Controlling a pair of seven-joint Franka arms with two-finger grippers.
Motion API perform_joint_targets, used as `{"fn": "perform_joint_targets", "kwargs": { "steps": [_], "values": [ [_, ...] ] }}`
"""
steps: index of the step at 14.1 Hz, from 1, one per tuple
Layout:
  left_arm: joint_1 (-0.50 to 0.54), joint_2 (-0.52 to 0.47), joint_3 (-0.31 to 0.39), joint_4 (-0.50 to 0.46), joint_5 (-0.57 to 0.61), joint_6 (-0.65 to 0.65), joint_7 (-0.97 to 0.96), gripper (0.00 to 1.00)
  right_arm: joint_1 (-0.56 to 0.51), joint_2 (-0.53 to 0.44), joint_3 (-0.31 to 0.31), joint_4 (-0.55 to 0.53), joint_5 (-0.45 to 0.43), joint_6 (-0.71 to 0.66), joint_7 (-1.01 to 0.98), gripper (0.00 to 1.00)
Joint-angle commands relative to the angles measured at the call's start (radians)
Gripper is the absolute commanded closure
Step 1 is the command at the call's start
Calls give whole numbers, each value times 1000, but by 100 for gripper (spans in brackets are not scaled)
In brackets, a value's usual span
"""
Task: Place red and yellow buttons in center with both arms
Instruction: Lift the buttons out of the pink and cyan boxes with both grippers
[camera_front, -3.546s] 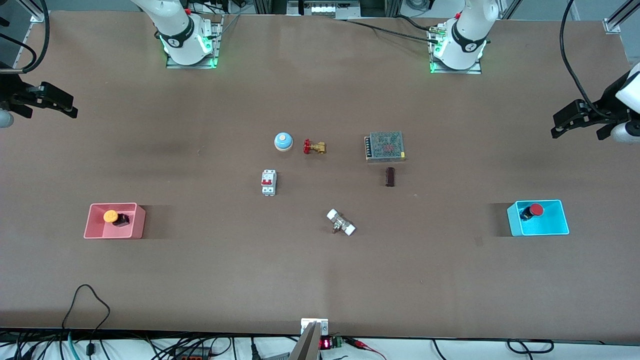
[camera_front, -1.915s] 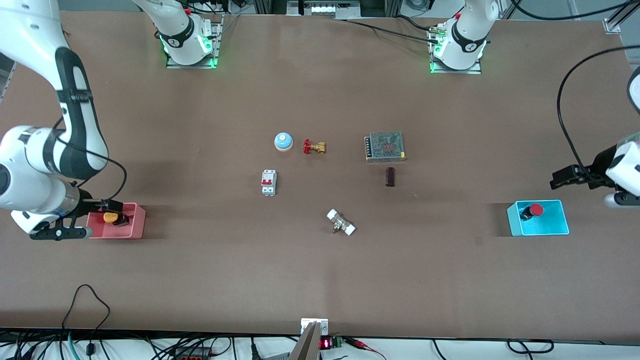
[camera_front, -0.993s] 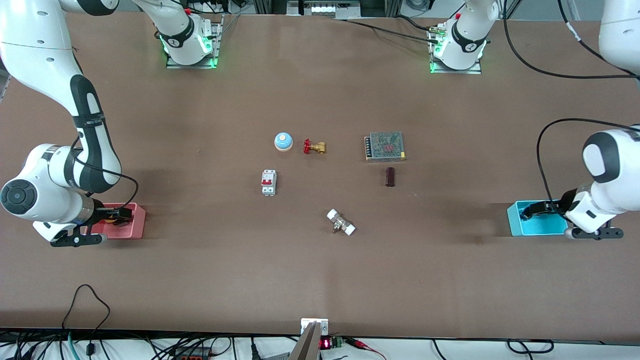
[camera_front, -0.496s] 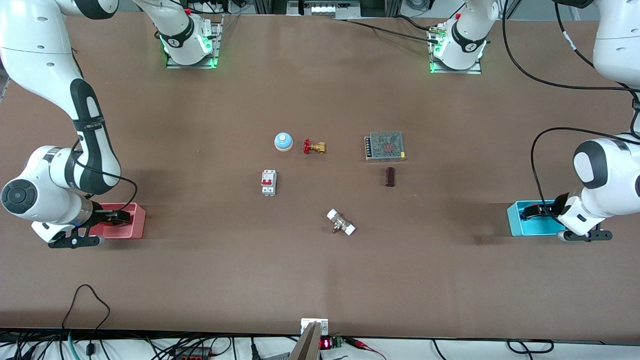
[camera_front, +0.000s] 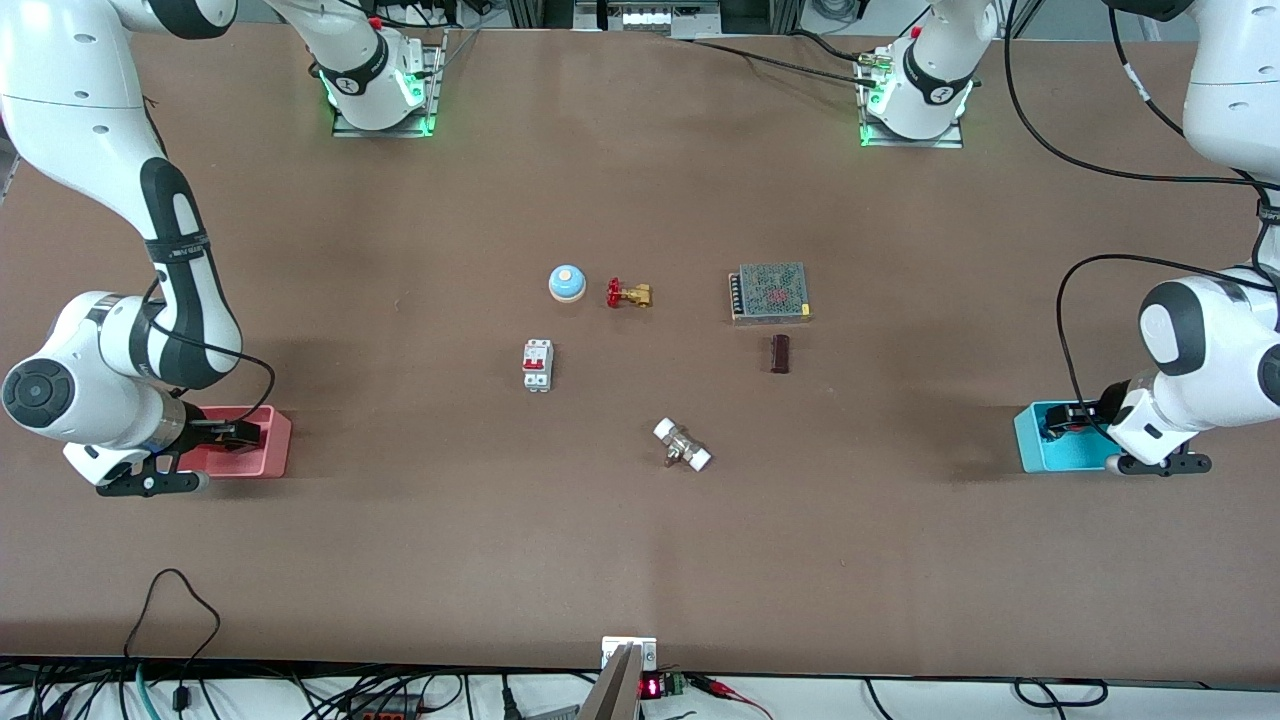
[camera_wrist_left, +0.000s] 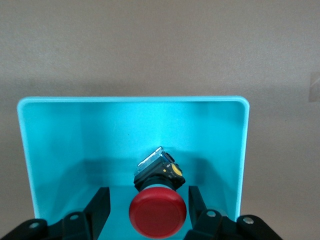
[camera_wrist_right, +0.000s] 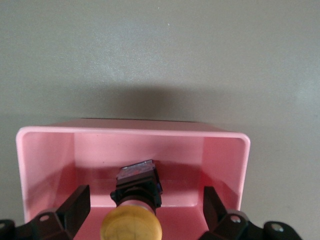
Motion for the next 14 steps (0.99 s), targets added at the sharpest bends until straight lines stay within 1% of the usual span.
{"fn": "perform_joint_targets", "kwargs": {
  "steps": [1,3,5,8,9,10,12,13,14],
  "values": [
    [1,-22,-4,-16,21,2,2,51,-13,10,14,17,0,-4,-3,0],
    [0,-28,-5,-9,21,2,-1,62,-13,10,14,17,2,-9,-3,2],
    [-2,-54,-5,-6,21,-1,-1,70,-13,10,14,17,2,-12,-3,2],
    [-2,-123,-10,-5,21,-33,10,71,-13,10,14,16,9,-12,-4,2],
    [-4,-144,-14,-3,21,-44,8,72,-13,10,14,16,23,-12,-6,4],
    [-8,-170,-16,-2,21,-55,8,72,-13,10,14,16,28,-13,-7,12],
    [-16,-209,-22,7,21,-85,3,72,-15,10,14,16,28,-13,-12,44],
    [-40,-218,-22,9,21,-102,-4,72,-15,10,14,16,26,-13,-13,60],
    [-60,-219,-22,18,19,-117,-19,72,-15,9,14,16,26,-15,-17,69]
  ]
}}
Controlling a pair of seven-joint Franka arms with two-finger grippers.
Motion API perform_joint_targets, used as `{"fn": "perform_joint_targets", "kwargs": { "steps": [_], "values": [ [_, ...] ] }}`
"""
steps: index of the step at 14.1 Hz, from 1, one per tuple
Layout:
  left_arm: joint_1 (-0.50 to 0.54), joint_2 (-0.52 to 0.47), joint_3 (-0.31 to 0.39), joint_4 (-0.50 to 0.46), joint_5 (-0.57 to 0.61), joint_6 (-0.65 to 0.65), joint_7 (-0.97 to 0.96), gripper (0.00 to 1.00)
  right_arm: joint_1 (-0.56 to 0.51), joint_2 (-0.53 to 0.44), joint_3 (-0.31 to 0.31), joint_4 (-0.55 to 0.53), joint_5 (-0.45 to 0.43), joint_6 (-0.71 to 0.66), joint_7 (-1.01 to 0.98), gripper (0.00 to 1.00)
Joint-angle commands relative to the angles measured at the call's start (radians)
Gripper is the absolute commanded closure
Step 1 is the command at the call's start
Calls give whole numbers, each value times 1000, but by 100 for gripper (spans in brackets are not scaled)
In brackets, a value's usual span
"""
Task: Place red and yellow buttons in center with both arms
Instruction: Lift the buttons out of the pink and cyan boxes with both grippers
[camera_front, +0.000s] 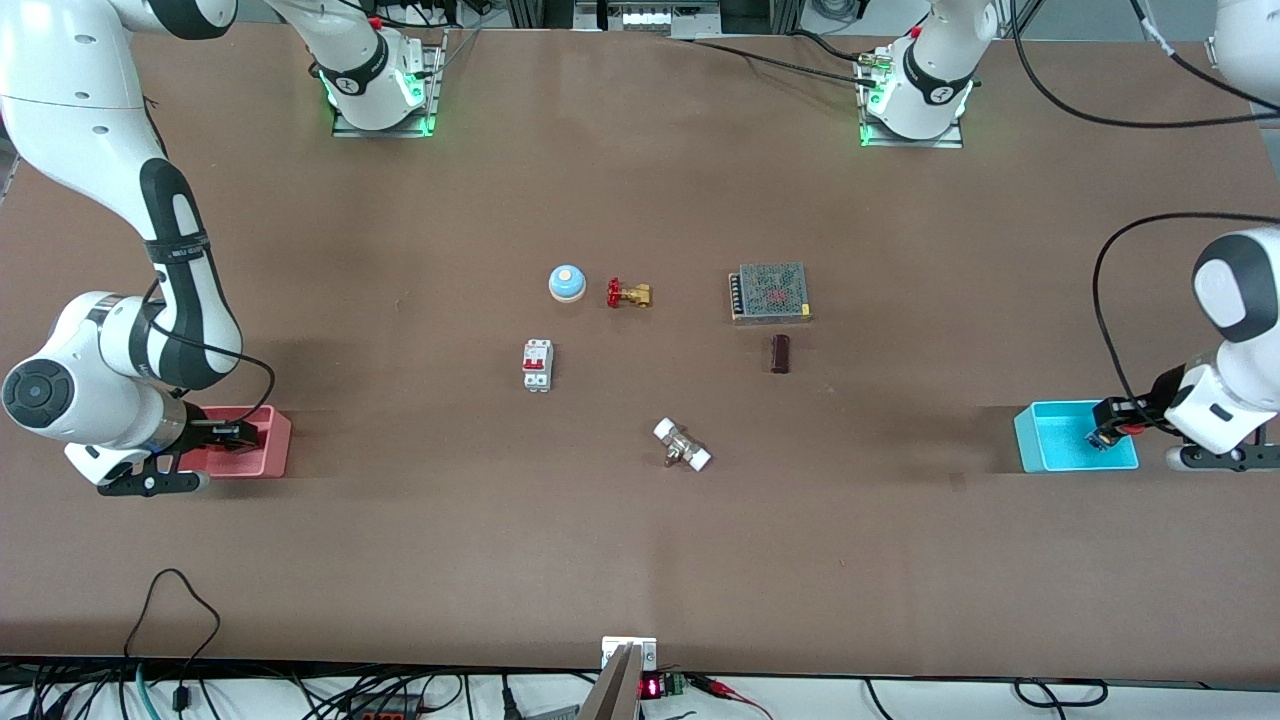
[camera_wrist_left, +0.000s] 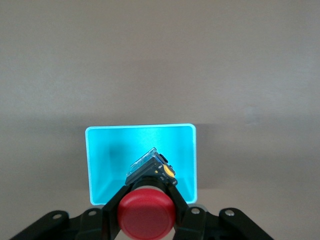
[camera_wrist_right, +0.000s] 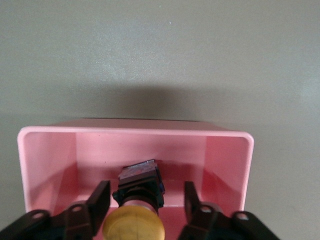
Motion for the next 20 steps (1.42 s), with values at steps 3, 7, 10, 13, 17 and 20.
{"fn": "perform_joint_targets", "kwargs": {
  "steps": [3,7,10,13,17,20],
  "values": [
    [-114,-15,-11,-4,18,-57,-154,71,-15,6,14,19,16,-26,-26,83],
    [-234,42,-11,-7,5,-56,-305,70,-13,-11,14,27,19,-34,-29,88],
    [-289,96,-11,-1,-4,-45,-369,70,-2,-75,26,108,17,-202,-29,88],
    [-347,136,-11,1,-36,-8,-429,69,74,-147,28,152,20,-327,9,87],
    [-392,186,-11,-1,-36,46,-480,69,231,-158,42,126,51,-362,261,87],
    [-398,197,-11,1,-36,47,-483,59,309,-146,48,94,120,-344,331,87]
  ]
}}
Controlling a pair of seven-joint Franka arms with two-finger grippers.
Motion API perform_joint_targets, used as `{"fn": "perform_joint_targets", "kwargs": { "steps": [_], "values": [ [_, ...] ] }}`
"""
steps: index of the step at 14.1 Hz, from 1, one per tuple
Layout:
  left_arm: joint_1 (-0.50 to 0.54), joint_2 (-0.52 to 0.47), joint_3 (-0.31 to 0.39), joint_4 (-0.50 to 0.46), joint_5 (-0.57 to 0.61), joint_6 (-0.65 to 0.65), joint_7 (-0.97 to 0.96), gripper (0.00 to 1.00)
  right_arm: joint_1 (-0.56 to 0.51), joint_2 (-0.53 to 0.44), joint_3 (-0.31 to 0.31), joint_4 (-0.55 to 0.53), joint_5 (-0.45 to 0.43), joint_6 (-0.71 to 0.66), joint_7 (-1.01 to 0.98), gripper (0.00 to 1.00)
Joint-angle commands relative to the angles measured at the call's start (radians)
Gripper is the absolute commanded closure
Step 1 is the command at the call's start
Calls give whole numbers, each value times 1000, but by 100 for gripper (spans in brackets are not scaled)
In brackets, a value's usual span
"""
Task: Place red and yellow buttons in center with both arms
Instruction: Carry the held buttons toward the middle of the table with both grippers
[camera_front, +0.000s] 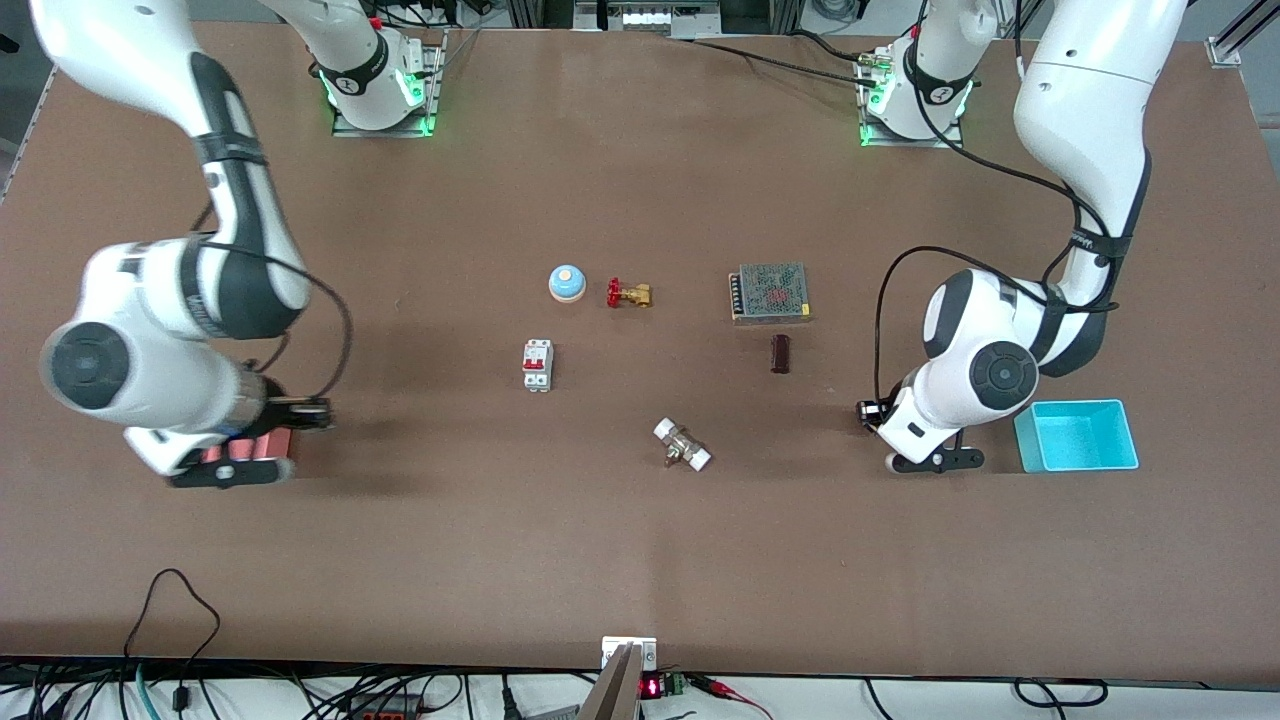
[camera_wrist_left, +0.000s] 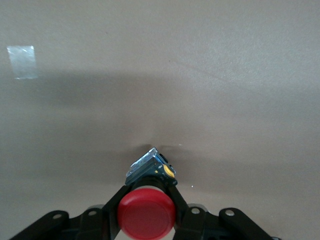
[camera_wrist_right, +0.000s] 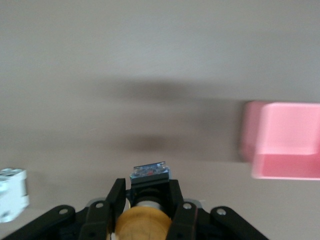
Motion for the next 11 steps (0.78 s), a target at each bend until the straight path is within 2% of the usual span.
{"fn": "perform_joint_targets", "kwargs": {
  "steps": [1,2,6,8,11],
  "values": [
    [-5,5,8,18,-13,-1,-5,54,56,13,-2,-30,32,25,84,87],
    [-1,4,7,19,-13,-1,-5,42,82,19,-2,-31,32,30,122,90],
    [18,-16,13,47,-26,-13,1,8,156,60,-2,-31,32,39,164,92],
    [34,-59,22,54,-26,-17,4,0,176,85,-2,-34,33,74,216,92],
    [75,-137,22,56,-23,-55,7,0,215,123,-2,-39,33,141,311,92]
  ]
}}
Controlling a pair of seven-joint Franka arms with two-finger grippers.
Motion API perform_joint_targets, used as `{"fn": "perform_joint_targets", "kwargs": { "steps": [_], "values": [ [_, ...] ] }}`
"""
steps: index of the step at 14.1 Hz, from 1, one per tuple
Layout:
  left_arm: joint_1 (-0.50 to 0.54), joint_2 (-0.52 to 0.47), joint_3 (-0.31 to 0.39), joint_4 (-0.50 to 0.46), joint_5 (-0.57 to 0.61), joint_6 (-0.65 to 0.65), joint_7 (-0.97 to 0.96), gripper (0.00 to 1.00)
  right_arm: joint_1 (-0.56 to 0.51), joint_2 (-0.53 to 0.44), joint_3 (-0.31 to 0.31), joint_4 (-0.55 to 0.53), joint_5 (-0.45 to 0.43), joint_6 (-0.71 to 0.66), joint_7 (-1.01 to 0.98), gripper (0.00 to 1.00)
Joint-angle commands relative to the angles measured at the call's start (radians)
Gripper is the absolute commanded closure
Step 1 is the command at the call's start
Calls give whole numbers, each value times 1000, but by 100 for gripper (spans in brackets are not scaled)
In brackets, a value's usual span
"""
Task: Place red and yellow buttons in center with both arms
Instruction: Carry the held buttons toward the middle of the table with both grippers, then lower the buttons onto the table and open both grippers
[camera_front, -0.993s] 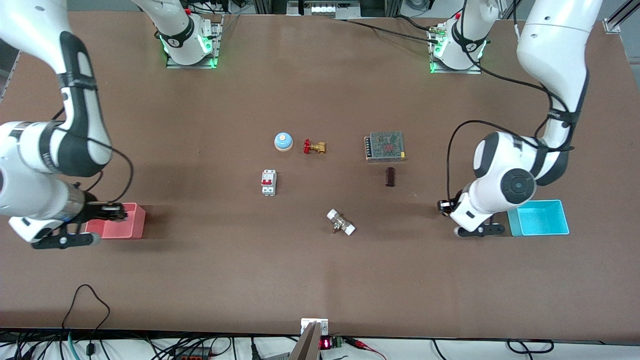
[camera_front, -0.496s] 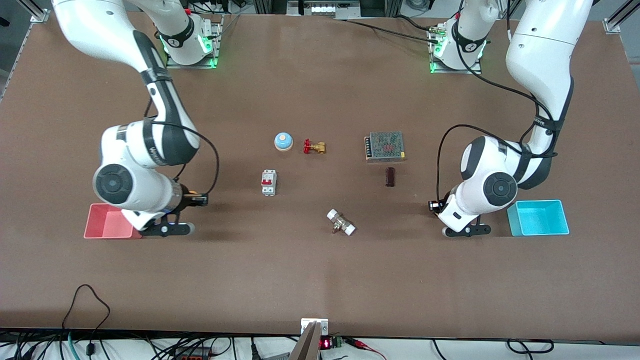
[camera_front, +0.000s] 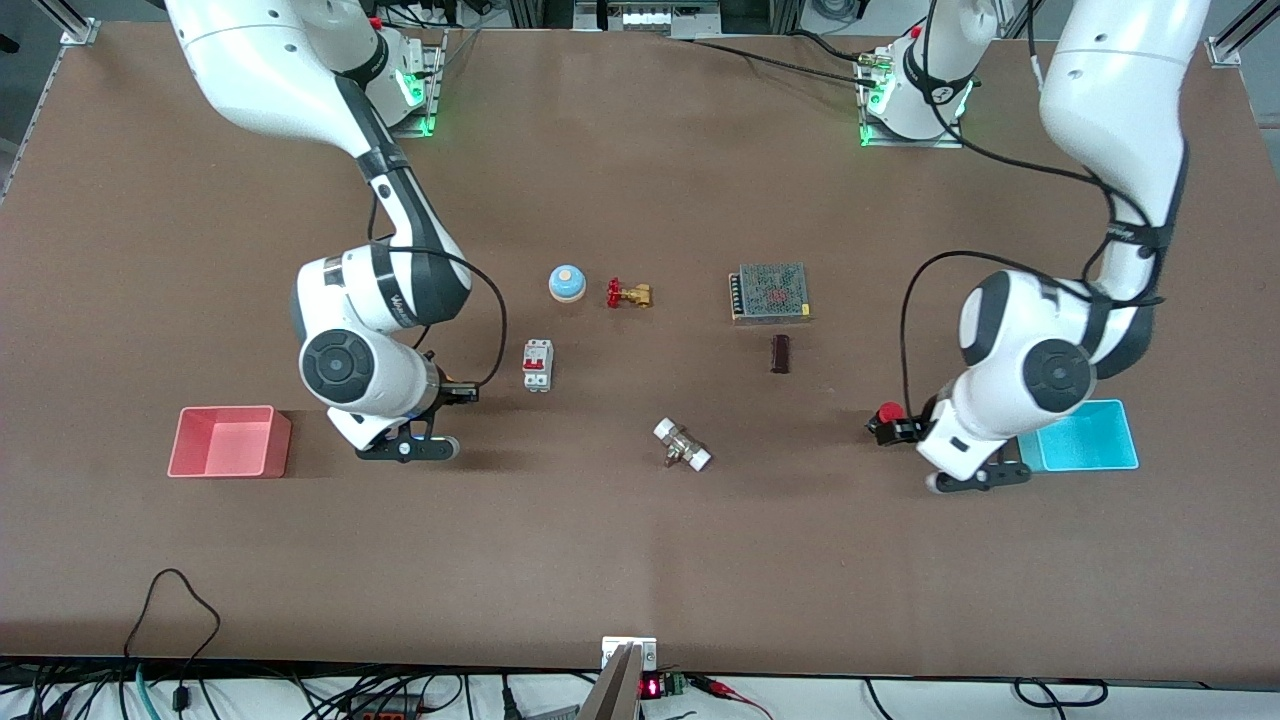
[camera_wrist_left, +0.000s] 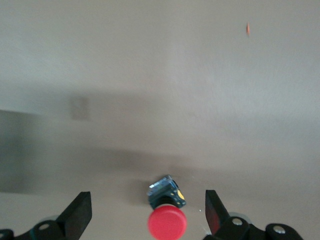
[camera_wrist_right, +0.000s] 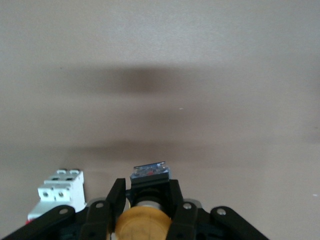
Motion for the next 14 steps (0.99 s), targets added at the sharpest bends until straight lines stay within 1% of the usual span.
{"fn": "perform_joint_targets", "kwargs": {
  "steps": [1,4,6,7,8,9,10,14],
  "values": [
    [34,-96,1,-17,-12,-66,12,0,34,33,-5,-6,10,68,89,92],
    [60,-145,1,-17,-10,-80,46,0,37,66,-6,-8,9,105,114,92],
    [74,-171,0,-17,-10,-114,75,0,40,76,-5,-12,9,111,126,92],
    [97,-194,-9,-17,-10,-132,92,0,46,76,-5,-22,9,114,135,90],
    [109,-225,-11,-17,-10,-157,117,0,52,76,-6,-23,9,117,151,69],
    [100,-259,0,-17,-12,-197,158,0,52,76,-6,-23,9,116,181,34],
    [99,-291,7,-18,-13,-229,184,0,54,73,-6,-22,7,116,200,0],
    [74,-418,76,-26,-12,-326,264,0,51,-5,-11,-19,9,82,197,0]
  ]
}}
